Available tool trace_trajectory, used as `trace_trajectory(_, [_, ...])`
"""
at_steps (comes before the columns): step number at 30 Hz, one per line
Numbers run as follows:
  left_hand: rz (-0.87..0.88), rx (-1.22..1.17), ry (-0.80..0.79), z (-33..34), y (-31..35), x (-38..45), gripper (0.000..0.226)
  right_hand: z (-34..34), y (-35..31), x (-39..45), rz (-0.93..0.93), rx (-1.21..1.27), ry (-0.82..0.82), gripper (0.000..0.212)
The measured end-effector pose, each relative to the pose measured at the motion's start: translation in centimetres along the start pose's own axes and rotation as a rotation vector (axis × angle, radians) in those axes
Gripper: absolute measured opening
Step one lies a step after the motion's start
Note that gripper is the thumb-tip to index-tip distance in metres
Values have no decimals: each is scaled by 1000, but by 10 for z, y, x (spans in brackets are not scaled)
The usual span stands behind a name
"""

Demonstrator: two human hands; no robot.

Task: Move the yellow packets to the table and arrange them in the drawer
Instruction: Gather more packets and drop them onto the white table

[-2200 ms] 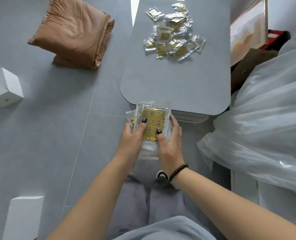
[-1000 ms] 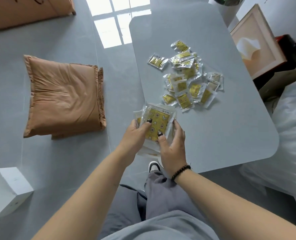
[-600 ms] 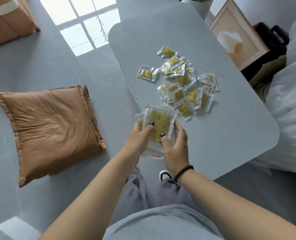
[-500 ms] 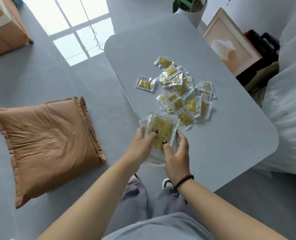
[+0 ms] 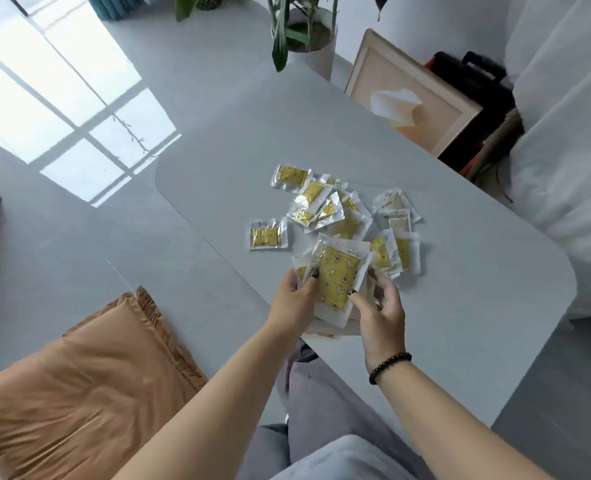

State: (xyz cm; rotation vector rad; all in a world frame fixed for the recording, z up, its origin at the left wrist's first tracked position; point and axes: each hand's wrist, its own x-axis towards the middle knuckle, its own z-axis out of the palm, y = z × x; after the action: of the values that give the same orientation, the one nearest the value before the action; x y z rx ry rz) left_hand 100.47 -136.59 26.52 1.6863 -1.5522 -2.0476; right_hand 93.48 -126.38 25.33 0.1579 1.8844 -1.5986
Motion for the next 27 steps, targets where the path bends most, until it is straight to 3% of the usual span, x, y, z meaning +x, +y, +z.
trace_trajectory(8, [-48, -25, 90, -22, 41, 92, 26, 61, -31, 87, 139, 122, 91, 25])
trace_trajectory(11, [-15, 45, 168, -15, 45, 127, 25, 74, -22, 119, 180, 136, 191, 29])
trace_trajectory(14, [29, 104, 193, -8, 46, 162, 22, 89, -1, 142, 187, 135, 266, 31])
trace_trajectory(19, [130, 128, 98, -11, 22, 230, 19, 119, 42, 175, 186, 201, 423, 32])
trace_trajectory(27, [212, 222, 208, -35, -14, 317, 23, 193, 113, 207, 111, 375, 766, 27])
